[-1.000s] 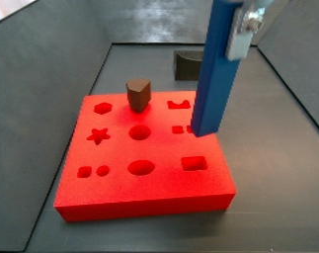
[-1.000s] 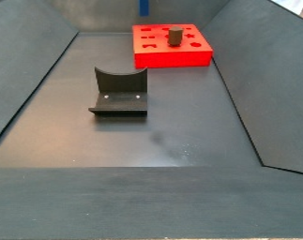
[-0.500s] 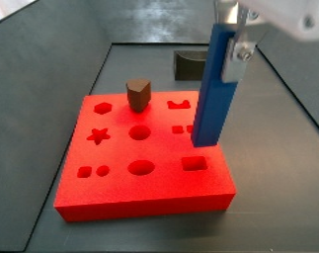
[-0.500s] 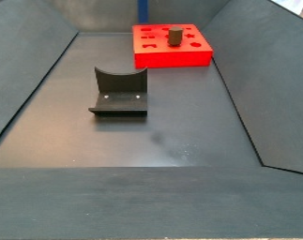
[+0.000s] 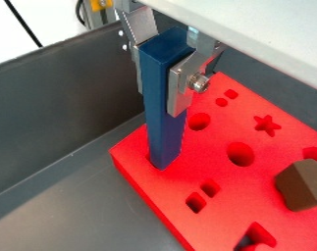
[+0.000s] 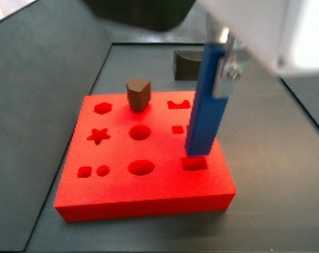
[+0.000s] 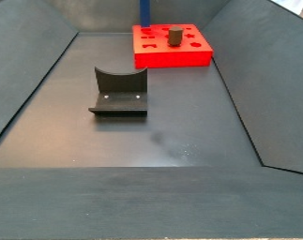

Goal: Pick up the rectangle object. Move up. Move to above the board. Insert the rectangle object.
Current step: Insert the rectangle object.

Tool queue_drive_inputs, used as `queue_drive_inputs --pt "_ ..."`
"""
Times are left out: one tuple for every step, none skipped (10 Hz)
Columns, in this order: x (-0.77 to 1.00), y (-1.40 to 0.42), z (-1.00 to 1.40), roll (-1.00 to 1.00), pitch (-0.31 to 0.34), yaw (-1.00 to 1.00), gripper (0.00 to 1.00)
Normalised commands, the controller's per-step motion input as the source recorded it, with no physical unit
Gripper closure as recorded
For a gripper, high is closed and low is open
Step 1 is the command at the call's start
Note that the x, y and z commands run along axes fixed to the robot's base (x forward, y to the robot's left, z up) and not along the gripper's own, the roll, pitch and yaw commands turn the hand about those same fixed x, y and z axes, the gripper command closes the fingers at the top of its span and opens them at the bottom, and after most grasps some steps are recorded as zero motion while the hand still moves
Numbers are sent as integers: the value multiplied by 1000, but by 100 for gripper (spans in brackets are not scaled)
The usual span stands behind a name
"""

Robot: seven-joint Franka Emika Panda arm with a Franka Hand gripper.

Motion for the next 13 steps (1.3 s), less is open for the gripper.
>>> queue_drive_inputs --pt "0 -149 -180 -13 -30 -63 100" --pt "0 -126 -149 -9 -13 -74 100" --pt "0 -89 -134 0 0 -109 100" --pt "6 -77 -134 0 0 -149 100" --pt "63 -34 -100 0 0 -263 100" --pt "49 -3 -100 0 4 -289 100" --pt "43 0 -146 0 0 -271 100" --pt "66 -3 -234 0 0 -217 100" --pt "74 0 -294 0 -26 -151 100" --pt "0 -34 -337 16 -83 -43 100" --pt "-9 -74 -377 44 -136 0 100" --pt "-37 -89 -366 63 -137 0 100" --pt "-51 -80 -349 60 -136 0 100"
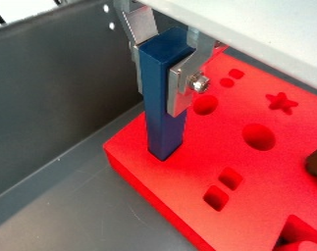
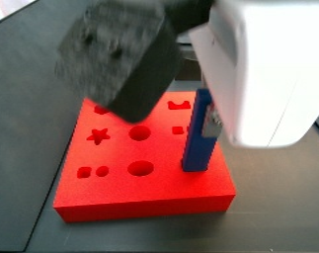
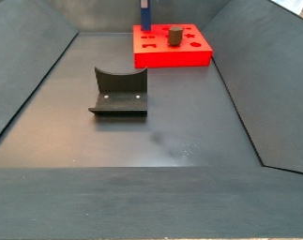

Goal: Pick up the rectangle object. Move up. Move to above the board. Insert the rectangle object.
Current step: Insert the rectangle object.

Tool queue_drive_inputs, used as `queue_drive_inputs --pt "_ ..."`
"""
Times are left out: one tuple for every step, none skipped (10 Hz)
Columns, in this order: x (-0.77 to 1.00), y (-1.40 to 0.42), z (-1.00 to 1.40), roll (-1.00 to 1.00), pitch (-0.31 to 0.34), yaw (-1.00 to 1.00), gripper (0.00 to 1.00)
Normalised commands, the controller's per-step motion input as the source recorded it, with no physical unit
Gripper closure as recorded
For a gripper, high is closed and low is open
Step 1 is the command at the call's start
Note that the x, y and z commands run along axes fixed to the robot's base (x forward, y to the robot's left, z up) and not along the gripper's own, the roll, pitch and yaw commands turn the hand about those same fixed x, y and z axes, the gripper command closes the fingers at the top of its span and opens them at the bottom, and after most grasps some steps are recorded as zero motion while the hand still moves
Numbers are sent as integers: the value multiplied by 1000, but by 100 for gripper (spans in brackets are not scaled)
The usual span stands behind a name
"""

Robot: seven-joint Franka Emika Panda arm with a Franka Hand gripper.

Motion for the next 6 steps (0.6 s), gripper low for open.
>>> queue_drive_inputs --pt "0 -43 -286 26 -79 0 100" --pt "0 -23 -286 1 -26 0 100" --pt "0 0 -326 0 -10 0 100" --pt "-240 0 -114 -17 -216 69 100" --pt "0 0 0 -4 0 0 100" --pt "0 0 0 0 0 0 100"
